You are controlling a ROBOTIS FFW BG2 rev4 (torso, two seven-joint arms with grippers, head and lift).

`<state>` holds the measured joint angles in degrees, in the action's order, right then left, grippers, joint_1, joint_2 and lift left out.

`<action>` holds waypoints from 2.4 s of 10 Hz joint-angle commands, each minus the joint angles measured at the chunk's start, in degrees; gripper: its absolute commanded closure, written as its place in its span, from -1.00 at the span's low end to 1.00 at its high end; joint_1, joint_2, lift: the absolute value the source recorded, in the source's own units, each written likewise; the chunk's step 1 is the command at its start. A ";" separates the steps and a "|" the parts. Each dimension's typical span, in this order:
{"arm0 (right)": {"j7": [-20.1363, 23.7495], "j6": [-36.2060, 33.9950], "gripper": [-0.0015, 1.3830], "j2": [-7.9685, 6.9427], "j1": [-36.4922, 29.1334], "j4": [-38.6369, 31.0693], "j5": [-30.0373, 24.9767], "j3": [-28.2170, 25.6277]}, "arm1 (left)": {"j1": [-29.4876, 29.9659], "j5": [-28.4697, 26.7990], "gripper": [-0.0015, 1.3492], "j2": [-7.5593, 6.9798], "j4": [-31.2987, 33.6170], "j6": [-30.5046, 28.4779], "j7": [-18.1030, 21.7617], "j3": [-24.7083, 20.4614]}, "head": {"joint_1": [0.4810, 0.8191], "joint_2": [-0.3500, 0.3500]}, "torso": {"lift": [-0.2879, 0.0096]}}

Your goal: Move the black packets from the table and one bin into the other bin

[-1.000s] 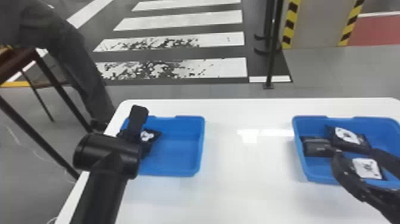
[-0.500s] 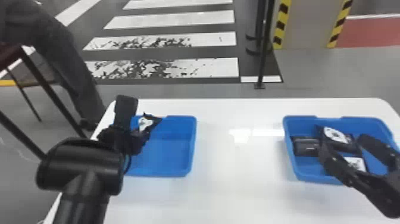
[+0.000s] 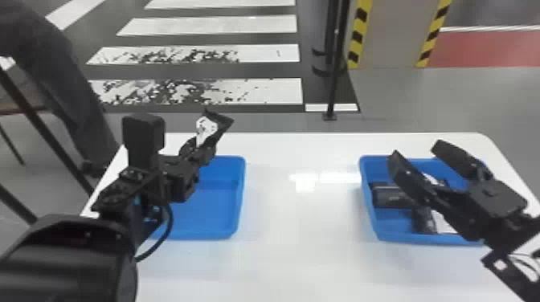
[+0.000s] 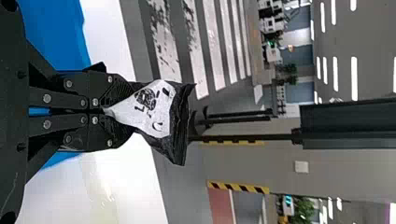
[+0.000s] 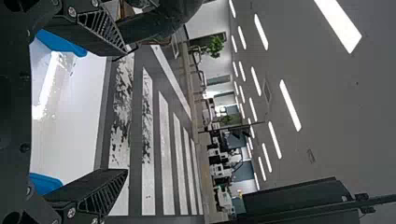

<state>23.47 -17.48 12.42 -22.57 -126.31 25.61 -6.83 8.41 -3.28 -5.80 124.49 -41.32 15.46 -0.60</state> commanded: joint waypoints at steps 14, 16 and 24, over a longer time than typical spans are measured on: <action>1.84 -2.62 0.62 2.34 15.82 10.79 8.67 13.69 | 0.31 8.65 0.80 -3.87 5.65 4.34 0.44 21.85 | 0.21 -0.33 | 0.20; 2.54 -5.43 0.73 2.78 16.52 9.66 7.87 14.37 | 0.03 8.65 0.80 -3.78 5.65 4.34 0.44 22.08 | 0.26 -0.30 | 0.20; 1.93 -1.36 0.73 2.08 15.82 12.90 5.47 6.83 | 2.70 10.02 -0.89 -3.16 4.53 8.70 0.36 18.31 | 0.20 -0.28 | 0.20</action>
<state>25.42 -19.42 14.66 -6.71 -114.47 32.18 1.91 10.71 6.79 -9.08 129.16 -33.03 15.75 18.24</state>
